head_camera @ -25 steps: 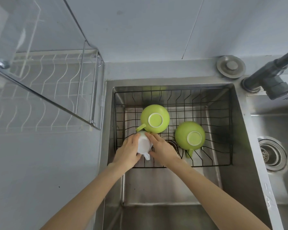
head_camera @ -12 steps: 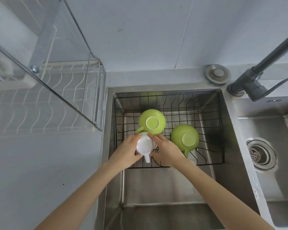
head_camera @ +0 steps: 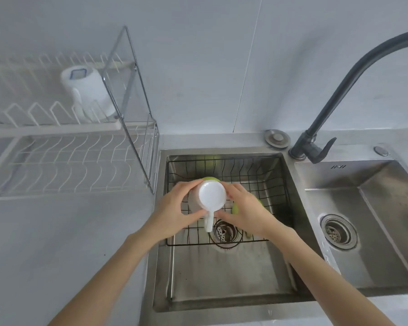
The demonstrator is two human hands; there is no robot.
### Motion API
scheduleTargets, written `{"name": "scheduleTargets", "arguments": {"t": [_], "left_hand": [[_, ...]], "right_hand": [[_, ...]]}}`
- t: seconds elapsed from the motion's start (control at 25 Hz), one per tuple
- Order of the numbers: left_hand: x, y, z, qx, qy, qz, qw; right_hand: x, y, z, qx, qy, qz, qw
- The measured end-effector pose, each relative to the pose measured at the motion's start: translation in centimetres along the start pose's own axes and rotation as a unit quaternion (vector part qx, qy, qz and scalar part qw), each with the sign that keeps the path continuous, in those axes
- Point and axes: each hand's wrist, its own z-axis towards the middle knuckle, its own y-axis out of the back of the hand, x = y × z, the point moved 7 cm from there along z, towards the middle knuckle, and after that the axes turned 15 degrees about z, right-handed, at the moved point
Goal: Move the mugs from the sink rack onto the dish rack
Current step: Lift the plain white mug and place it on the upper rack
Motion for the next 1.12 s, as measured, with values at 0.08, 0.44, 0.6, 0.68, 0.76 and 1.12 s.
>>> {"name": "scheduleTargets", "arguments": {"t": [0.08, 0.44, 0.6, 0.68, 0.76, 1.12], "left_hand": [[-1.3, 1.9, -0.9, -0.019, -0.012, -0.041, 0.999], [-3.4, 9.8, -6.0, -0.119, -0.051, -0.163, 0.978], [-2.3, 12.8, -7.8, -0.152, -0.062, -0.153, 0.975], [-1.6, 14.2, -8.6, -0.167, -0.064, -0.153, 0.972], [-0.8, 15.6, -9.3, -0.179, -0.064, -0.155, 0.969], [2.3, 23.0, -10.3, -0.213, -0.098, -0.128, 0.964]], "right_hand": [[2.4, 0.7, -1.3, -0.018, 0.023, 0.011, 1.0], [12.2, 0.8, -4.8, -0.093, 0.113, 0.067, 0.987], [15.6, -0.9, -4.6, -0.097, 0.145, 0.07, 0.982], [17.2, -1.7, -4.1, -0.098, 0.155, 0.068, 0.981], [18.8, -2.5, -3.6, -0.103, 0.174, 0.057, 0.978], [25.7, -5.0, -0.2, -0.103, 0.235, 0.005, 0.966]]}}
